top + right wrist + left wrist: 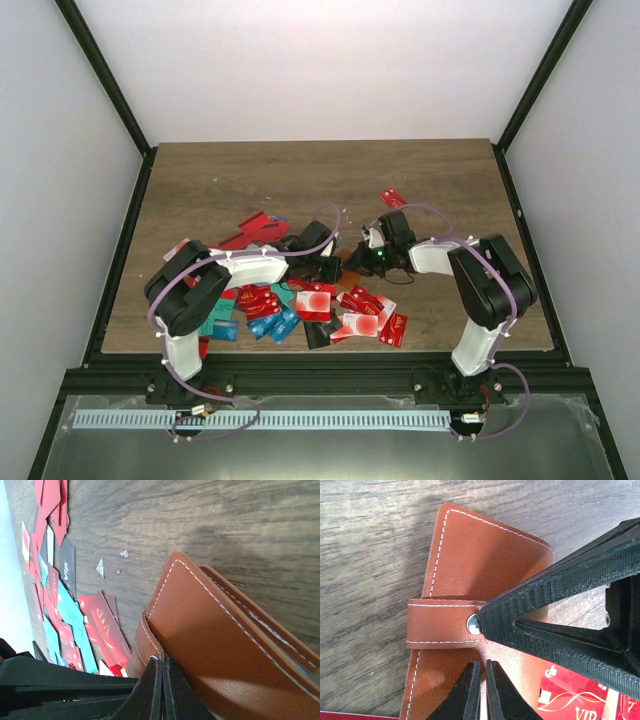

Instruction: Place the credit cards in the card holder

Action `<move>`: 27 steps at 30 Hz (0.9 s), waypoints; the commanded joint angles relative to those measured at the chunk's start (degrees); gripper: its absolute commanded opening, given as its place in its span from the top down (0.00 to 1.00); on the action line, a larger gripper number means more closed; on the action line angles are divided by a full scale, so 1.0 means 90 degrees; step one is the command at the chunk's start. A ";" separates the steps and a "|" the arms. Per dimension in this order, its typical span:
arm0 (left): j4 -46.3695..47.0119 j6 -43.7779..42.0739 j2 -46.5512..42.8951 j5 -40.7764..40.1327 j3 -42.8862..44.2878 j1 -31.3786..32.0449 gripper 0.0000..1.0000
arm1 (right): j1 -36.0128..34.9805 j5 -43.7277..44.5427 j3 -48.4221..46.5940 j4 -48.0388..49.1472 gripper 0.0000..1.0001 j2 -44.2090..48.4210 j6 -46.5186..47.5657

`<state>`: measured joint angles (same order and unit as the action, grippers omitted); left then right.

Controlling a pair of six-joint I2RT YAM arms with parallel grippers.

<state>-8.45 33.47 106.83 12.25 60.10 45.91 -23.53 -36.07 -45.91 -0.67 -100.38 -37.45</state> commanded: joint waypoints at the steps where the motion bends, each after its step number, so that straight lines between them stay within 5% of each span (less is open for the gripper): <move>1: -0.0779 0.0011 0.0496 -0.0473 -0.0205 -0.0009 0.92 | 0.0153 0.0760 0.0248 -0.0159 0.99 -0.0562 0.0154; 18: -0.1272 -0.0174 -0.0368 -0.0660 0.0436 -0.0093 0.92 | 0.0159 0.1034 0.0199 -0.0537 0.99 -0.0635 0.0320; 27: -0.1360 -0.0476 -0.0014 -0.0454 0.1085 -0.0161 0.95 | 0.0163 0.0943 0.0190 -0.0526 0.99 -0.0790 0.0368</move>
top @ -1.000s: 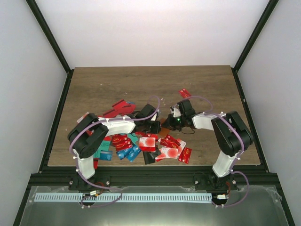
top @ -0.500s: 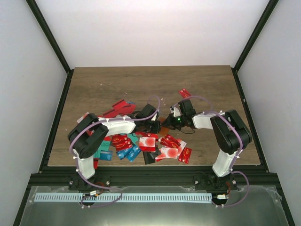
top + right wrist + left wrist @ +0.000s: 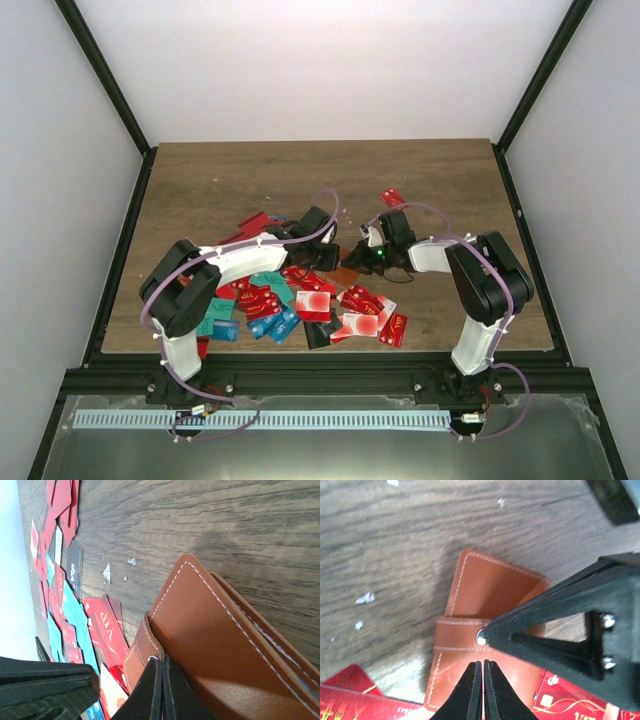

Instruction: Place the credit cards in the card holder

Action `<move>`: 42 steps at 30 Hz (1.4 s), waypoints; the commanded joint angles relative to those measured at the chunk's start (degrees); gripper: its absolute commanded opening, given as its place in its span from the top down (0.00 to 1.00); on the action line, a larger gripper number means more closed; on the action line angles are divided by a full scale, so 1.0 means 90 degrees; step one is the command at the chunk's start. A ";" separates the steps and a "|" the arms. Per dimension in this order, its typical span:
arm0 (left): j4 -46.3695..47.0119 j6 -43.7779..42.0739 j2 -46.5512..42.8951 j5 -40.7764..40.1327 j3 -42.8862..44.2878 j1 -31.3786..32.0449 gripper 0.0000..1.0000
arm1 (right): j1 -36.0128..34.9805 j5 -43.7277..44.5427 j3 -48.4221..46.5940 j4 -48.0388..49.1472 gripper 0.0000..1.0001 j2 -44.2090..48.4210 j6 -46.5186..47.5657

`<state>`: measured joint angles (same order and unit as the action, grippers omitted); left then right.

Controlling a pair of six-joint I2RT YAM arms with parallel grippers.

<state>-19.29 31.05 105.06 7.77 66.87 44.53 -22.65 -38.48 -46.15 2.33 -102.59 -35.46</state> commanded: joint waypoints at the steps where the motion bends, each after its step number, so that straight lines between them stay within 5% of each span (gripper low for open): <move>1: -0.0181 -0.0222 0.0247 0.0035 0.0413 -0.0004 0.95 | 0.0072 0.1205 0.0209 -0.0863 0.99 -0.0534 0.0154; 15: -0.0473 -0.0406 0.0793 -0.0100 0.0993 -0.0016 0.96 | 0.0162 0.1153 0.0240 -0.0874 0.99 -0.0470 0.0189; 23: -0.0627 -0.0500 0.2064 -0.0014 0.0870 0.0246 0.96 | 0.0168 0.1099 0.0255 -0.0825 0.99 -0.0492 0.0171; 32: -0.0608 -0.0247 0.1311 -0.0446 0.0347 0.0341 0.96 | 0.0196 0.0923 0.0082 -0.0978 0.98 -0.0305 0.0287; 40: -0.0782 -0.0438 0.0595 -0.1013 0.0967 0.0241 0.83 | 0.0261 0.0729 -0.0433 -0.1568 0.65 0.0416 0.0633; 42: -0.0757 -0.0514 0.0352 -0.1143 0.1046 0.0179 0.76 | 0.0303 0.0671 -0.0633 -0.1753 0.48 0.0751 0.0739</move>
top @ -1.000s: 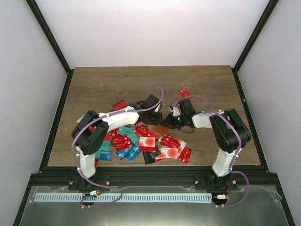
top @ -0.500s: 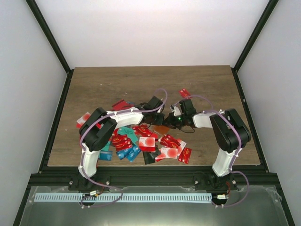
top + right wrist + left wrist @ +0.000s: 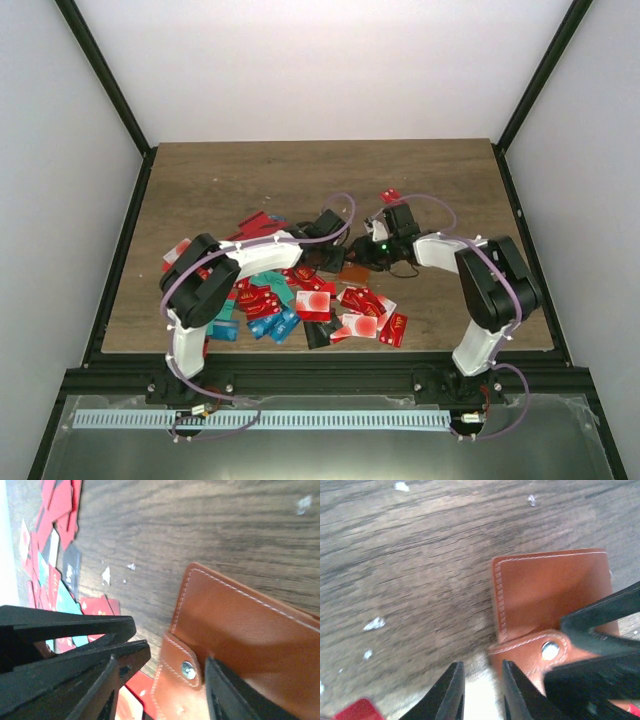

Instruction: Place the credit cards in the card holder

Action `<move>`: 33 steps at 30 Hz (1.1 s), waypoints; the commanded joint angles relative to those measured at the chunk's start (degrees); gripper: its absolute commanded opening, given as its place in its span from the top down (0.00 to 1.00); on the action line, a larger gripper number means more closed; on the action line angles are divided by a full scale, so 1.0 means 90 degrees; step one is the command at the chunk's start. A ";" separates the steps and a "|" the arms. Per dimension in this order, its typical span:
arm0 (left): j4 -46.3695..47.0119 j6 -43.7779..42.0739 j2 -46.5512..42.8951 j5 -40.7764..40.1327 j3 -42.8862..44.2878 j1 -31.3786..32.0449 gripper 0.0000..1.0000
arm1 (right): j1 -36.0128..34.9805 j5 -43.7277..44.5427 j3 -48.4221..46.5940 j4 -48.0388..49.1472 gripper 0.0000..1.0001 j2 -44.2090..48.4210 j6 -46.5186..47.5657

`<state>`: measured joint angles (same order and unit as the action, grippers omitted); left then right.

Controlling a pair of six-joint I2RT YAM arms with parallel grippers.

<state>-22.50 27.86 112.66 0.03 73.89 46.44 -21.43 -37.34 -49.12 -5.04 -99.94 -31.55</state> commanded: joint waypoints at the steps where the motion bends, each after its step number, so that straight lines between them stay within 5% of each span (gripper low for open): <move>1: -0.0399 -0.0207 -0.0625 -0.0355 0.0284 -0.0068 0.70 | 0.0172 0.0549 -0.0460 -0.1054 0.39 0.0591 0.0356; 5: -0.0281 -0.0399 -0.1445 -0.0750 0.0078 -0.0356 0.45 | 0.0245 0.0827 -0.0931 -0.1439 0.03 0.1137 0.0572; 8: -0.0046 -0.0531 -0.2269 -0.1297 -0.0348 -0.0636 0.22 | 0.0309 0.1265 -0.1093 -0.1458 0.00 0.1521 0.0744; 11: 0.0214 -0.0702 -0.3270 -0.1858 -0.0889 -0.0969 0.12 | 0.0340 0.1972 -0.1144 -0.1376 0.00 0.1864 0.0877; 18: 0.1785 -0.1274 -0.5379 -0.3551 -0.2934 -0.1589 0.07 | 0.0351 0.4470 -0.0385 -0.0374 0.00 0.3092 0.1048; 24: 0.4067 -0.2140 -0.6618 -0.4752 -0.5010 -0.2019 0.11 | 0.0387 0.6838 0.1880 0.2105 0.00 0.4292 0.2074; 33: 0.6636 -0.3138 -0.6519 -0.5068 -0.6976 -0.2742 0.03 | 0.0748 0.6397 0.4925 0.7199 0.00 0.3925 0.3506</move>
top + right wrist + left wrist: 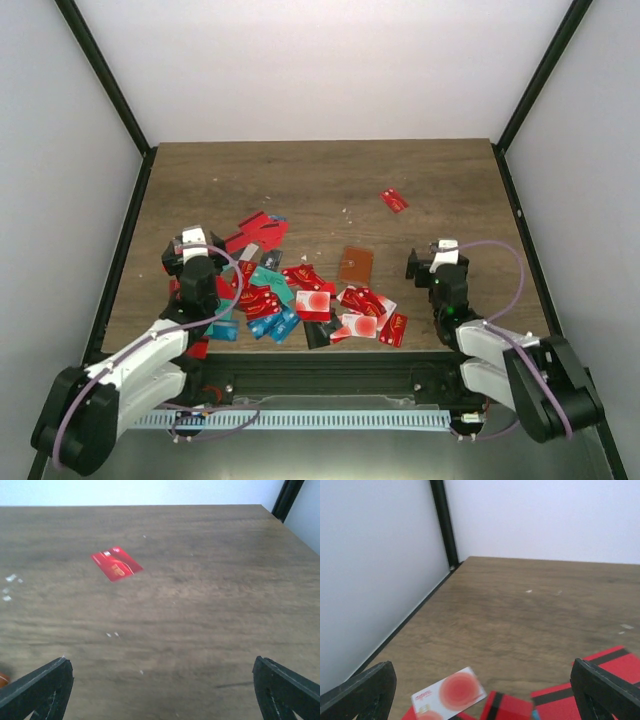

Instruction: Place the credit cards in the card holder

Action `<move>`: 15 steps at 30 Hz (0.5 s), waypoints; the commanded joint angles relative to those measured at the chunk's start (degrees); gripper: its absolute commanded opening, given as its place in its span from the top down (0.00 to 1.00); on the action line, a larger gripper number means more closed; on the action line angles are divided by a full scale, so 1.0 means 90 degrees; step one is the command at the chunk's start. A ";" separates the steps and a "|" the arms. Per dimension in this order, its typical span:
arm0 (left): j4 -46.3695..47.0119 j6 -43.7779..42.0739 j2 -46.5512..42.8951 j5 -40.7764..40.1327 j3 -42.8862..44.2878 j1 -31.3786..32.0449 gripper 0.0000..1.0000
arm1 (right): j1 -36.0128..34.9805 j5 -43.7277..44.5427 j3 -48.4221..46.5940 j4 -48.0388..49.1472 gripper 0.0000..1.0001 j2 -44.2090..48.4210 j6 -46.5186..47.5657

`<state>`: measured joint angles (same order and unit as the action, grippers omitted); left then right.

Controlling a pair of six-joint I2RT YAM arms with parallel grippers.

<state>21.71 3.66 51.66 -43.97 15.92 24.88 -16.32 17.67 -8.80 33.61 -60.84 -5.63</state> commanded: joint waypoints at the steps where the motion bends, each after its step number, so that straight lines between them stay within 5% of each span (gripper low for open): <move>1: 0.2045 -0.0384 0.0421 0.0041 -0.0762 -0.0500 0.03 | 0.0222 0.0207 0.0312 0.2723 0.00 -0.0594 0.0686; 14: 0.4965 -0.0570 0.3076 0.2696 -0.0480 -0.2160 0.02 | 0.1672 -0.2406 -0.0351 0.4859 0.00 -0.3157 0.0544; 15: 0.5453 -0.0507 0.3491 0.2806 -0.0500 -0.2275 0.02 | 0.1676 -0.2524 -0.0454 0.4411 0.00 -0.3042 0.0581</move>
<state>56.07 -0.64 76.31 -28.05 10.15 7.64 -2.61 2.46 -11.60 67.55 -85.17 -1.23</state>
